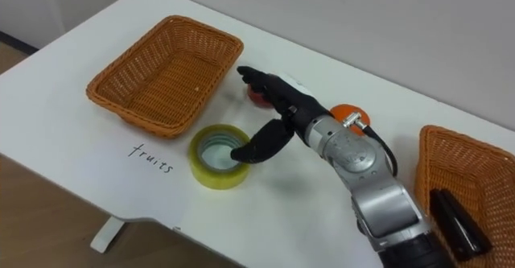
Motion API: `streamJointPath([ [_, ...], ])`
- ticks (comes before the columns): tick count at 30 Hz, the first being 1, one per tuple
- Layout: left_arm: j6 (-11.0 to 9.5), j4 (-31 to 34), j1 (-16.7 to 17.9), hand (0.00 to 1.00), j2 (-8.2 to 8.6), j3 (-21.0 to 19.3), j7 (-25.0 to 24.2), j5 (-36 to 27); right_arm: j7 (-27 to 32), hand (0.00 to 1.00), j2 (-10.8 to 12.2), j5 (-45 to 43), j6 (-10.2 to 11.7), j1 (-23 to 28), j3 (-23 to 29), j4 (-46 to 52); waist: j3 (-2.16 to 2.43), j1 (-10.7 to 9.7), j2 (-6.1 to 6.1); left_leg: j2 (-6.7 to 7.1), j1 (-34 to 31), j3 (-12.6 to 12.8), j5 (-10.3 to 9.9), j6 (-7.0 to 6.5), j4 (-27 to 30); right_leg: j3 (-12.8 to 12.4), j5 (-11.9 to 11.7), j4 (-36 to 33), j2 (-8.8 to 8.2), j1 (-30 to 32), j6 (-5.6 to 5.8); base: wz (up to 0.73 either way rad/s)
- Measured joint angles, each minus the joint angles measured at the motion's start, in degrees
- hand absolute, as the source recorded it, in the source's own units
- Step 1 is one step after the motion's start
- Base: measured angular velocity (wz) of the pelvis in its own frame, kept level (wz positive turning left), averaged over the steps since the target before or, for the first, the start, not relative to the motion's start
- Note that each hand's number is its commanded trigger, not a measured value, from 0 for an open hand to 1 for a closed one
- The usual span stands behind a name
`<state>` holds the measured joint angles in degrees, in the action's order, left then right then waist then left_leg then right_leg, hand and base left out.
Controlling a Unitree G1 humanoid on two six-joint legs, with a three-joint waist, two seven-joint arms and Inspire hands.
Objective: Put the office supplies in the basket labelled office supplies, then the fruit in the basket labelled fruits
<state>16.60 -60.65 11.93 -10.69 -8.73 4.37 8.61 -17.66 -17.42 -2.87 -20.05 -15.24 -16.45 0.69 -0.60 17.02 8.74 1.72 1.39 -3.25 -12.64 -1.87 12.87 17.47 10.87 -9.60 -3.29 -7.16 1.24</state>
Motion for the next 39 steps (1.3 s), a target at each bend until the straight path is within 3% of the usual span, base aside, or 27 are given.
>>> streamJointPath([
  [8, 0.95, 0.08, 0.43, 0.0, 0.03, -0.05, 0.35, 0.05, -0.04, 0.0, 0.0, -0.02, -0.7, 0.0, 0.01, 0.01, 0.24, 0.48, -0.56, 0.0, 0.0, -0.11, 0.0, 0.0, 0.18, 0.33, 0.0, -0.01, -0.01, -0.18, 0.0, 0.0],
  [15, 1.85, 1.53, 1.44, 0.0, 0.5, -0.71, 1.24, 0.02, 0.84, 0.0, 0.0, -0.18, -1.35, -1.74, 0.04, -2.41, 0.0, 0.51, -1.53, 0.02, 0.0, -0.04, 0.01, 0.0, 0.31, 0.03, 0.0, -0.04, -0.02, -0.32, 0.0, 0.0],
  [29, 2.36, 4.0, 2.38, 0.0, 1.02, -1.21, 1.73, -0.12, 2.05, 0.0, -0.01, -6.02, -1.38, -2.14, 0.04, -6.66, 0.04, 0.6, -1.56, 0.03, -0.03, -0.1, 0.01, 0.01, 0.31, 0.43, 0.0, -0.06, -0.01, -0.37, 0.0, 0.0],
  [39, 3.07, 5.16, 3.1, 0.0, 1.01, -1.14, 1.71, -0.13, 2.01, 0.0, -0.03, -8.43, -2.68, -2.15, 0.04, -7.58, 0.17, 0.6, -1.36, 0.03, -0.01, -0.11, 0.01, 0.01, 0.35, 0.44, 0.0, -0.09, -0.01, -0.37, 0.0, 0.0],
])
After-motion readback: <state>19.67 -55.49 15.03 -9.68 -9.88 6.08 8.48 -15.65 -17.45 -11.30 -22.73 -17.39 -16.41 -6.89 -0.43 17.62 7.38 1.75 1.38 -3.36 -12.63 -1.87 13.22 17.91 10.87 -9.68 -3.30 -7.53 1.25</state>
